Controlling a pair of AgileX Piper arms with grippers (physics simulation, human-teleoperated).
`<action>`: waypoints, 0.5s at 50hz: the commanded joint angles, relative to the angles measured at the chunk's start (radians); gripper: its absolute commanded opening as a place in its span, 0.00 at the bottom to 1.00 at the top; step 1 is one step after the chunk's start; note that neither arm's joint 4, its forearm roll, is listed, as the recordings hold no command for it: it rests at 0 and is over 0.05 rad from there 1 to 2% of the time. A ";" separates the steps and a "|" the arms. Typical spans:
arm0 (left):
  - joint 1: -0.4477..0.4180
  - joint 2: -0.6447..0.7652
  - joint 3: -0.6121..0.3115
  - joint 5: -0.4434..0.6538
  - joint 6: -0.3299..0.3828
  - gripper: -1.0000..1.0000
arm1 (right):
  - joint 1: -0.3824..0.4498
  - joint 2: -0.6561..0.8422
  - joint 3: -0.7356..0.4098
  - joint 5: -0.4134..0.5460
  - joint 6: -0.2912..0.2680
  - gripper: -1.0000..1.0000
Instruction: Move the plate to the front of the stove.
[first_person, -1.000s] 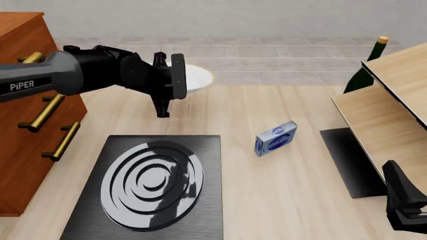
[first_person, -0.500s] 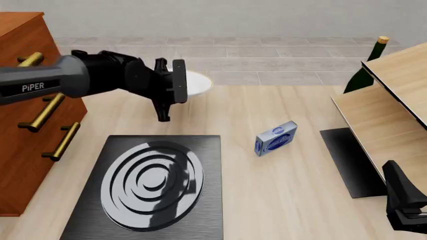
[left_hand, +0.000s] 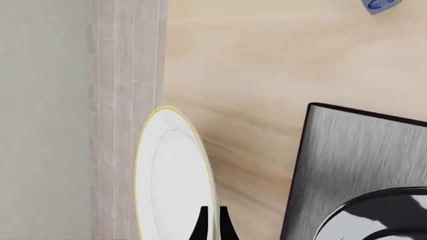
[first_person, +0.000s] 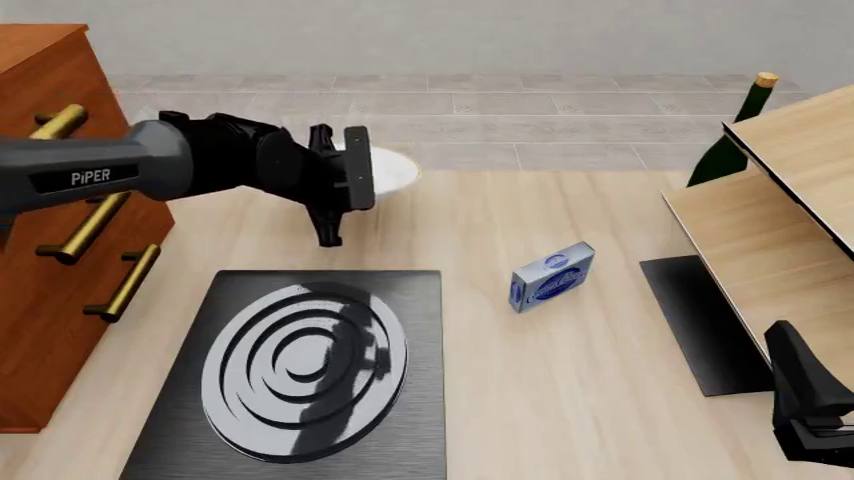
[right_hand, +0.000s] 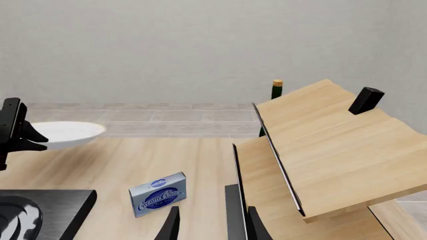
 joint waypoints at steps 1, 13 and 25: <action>0.011 0.021 -0.012 -0.021 -0.003 0.00 | 0.000 0.000 0.000 0.000 0.000 1.00; 0.018 0.037 0.001 -0.039 -0.002 0.00 | 0.000 0.000 0.000 0.000 0.000 1.00; 0.020 0.041 -0.006 -0.036 -0.006 0.00 | 0.000 0.000 0.000 0.000 0.000 1.00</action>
